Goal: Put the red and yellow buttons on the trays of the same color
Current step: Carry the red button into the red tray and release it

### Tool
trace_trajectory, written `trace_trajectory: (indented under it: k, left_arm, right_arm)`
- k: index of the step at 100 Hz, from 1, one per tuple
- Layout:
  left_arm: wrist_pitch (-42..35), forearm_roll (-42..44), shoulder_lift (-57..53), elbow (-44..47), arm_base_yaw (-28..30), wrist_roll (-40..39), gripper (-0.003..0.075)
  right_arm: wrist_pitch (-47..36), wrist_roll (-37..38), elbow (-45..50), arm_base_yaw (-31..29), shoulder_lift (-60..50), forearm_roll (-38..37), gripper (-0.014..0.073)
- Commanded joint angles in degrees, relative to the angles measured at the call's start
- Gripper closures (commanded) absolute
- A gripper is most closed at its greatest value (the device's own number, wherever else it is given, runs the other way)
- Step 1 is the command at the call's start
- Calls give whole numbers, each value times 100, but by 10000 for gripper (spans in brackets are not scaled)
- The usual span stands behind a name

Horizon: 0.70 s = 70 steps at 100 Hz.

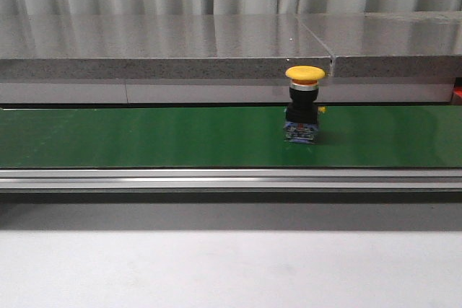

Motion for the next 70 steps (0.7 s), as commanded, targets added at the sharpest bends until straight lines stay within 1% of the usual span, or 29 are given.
trace_trajectory:
  k: [1,14,19,24,29,30,35,36,39,44,49,70]
  left_arm:
    - [-437,-18,29,-154,-42,8,739]
    - [-437,-18,29,-154,-42,8,739]
    - [-437,-18,29,-154,-42,8,739]
    - [-437,-18,29,-154,-42,8,739]
    - [-437,-18,29,-154,-42,8,739]
    - [-437,-18,29,-154,-42,8,739]
    - [-437,-18,29,-154,-42,8,739]
    - [-437,-18,29,-154,-42,8,739]
    - [-437,-18,29,-154,-42,8,739]
    - [-437,-18,29,-154,-42,8,739]
    - [-437,-18,29,-154,-42,8,739]
    - [-437,-18,29,-154,-42,8,739]
  right_arm:
    - [-251,-6,-209,-32,-257,168,323]
    - [-242,-6,-209,-32,-224,168,319]
    - [-247,-6,-209,-32,-224,168,293]
    - [-253,-6,-209,-32,-224,168,238]
    - [-253,-6,-209,-32,-224,168,165]
    - [-253,-6,-209,-32,-224,168,132]
    - [-285,-6,-209,-32,-224,168,61]
    - [-286,-6,-209,-32,-224,168,61]
    - [-300,-6,-209,-32,-224,168,20]
    - [-328,-6,-214,-32,-224,168,-18]
    - [-334,-6,-228,-32,-224,168,-34]
    - [-277,-6,-276,-32,-412,168,-34]
